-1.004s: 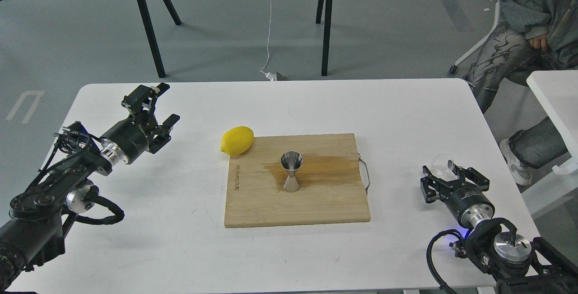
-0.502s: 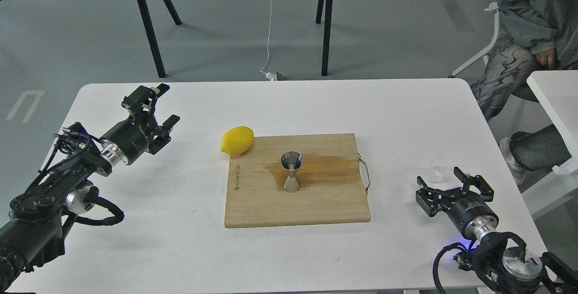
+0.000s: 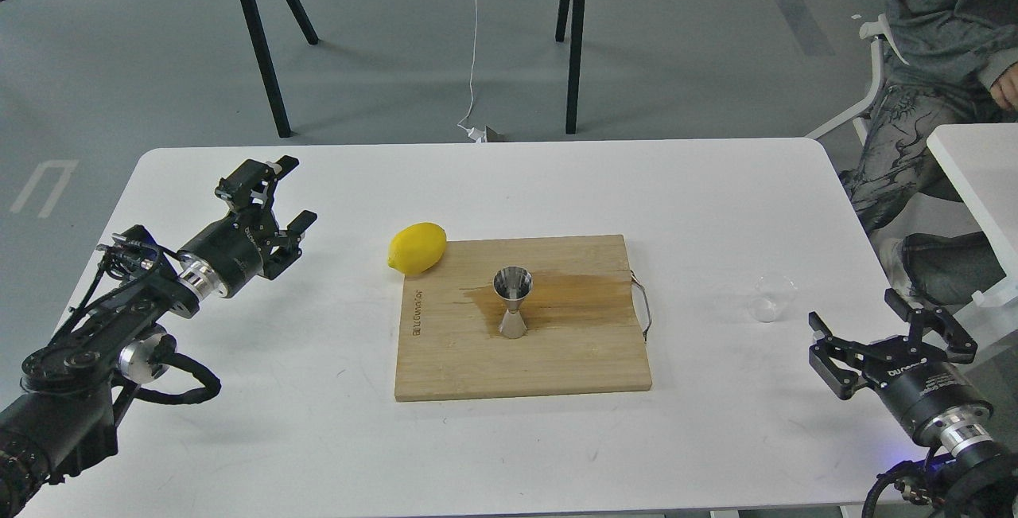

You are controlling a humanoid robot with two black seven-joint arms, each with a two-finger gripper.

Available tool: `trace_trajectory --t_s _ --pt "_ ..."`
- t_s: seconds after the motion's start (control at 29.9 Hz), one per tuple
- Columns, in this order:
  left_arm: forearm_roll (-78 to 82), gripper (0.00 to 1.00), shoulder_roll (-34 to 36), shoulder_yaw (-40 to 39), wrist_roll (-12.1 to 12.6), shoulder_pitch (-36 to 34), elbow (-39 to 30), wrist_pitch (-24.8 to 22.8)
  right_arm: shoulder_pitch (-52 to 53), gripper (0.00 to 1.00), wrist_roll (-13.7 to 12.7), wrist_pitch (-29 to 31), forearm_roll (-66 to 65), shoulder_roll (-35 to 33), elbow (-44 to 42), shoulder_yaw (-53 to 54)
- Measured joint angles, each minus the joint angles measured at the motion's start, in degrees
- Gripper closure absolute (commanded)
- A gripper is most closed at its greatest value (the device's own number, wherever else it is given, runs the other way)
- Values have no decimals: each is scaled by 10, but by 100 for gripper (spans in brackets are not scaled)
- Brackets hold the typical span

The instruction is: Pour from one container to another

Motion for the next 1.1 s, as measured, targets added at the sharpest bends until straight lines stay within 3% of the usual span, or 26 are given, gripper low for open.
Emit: trace_trajectory --t_s 0.27,0.54,0.7,0.87,1.1 --pt "-30 3 7 -2 0 4 0 0 90 3 -1 5 -34 -14 3 26" --pt "-65 3 12 -7 0 -6 -1 0 241 3 -5 6 -110 -10 -92 -9" --pt "-99 3 22 -7 0 -11 -1 0 310 3 -2 49 -113 -4 -149 -42" --pt "-116 3 31 -6 0 -29 -1 0 334 3 0 105 -113 20 -197 -53" --pt "-117 3 41 -7 0 -34 -1 0 336 3 0 114 -113 50 -219 -54"
